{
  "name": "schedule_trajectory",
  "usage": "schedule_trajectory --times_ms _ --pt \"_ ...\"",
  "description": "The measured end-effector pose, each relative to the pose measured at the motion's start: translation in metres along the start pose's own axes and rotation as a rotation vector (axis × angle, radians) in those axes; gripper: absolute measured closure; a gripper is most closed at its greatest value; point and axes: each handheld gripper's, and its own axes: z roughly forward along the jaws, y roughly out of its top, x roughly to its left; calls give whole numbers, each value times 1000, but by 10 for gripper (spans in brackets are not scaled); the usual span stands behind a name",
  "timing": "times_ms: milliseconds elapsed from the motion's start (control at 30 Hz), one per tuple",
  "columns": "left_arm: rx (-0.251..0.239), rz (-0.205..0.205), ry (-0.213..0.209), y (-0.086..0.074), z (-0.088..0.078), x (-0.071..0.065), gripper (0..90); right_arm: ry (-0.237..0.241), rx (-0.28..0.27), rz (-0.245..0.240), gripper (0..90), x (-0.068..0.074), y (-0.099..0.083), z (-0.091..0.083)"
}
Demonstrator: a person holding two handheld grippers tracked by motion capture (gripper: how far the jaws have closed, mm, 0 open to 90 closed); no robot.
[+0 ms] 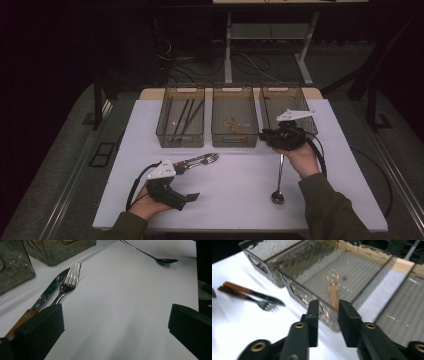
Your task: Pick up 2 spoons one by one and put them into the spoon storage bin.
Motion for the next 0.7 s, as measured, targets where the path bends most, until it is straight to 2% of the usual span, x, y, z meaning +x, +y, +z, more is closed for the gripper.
schedule_trajectory --times_ms 133,233,467,600,700 --pt "4 -1 0 0 0 0 0 -4 13 8 821 -3 -15 -9" --pt "-1 1 4 0 -1 0 0 -25 41 -7 891 -6 -28 -13" --pt "-2 6 4 0 -1 -1 0 -55 123 -11 894 -19 -55 -19" --pt "5 12 -1 0 0 -2 0 -73 184 19 894 -29 -73 -14" --pt "7 17 -3 1 -1 -1 0 -81 207 41 894 -35 -77 -11"
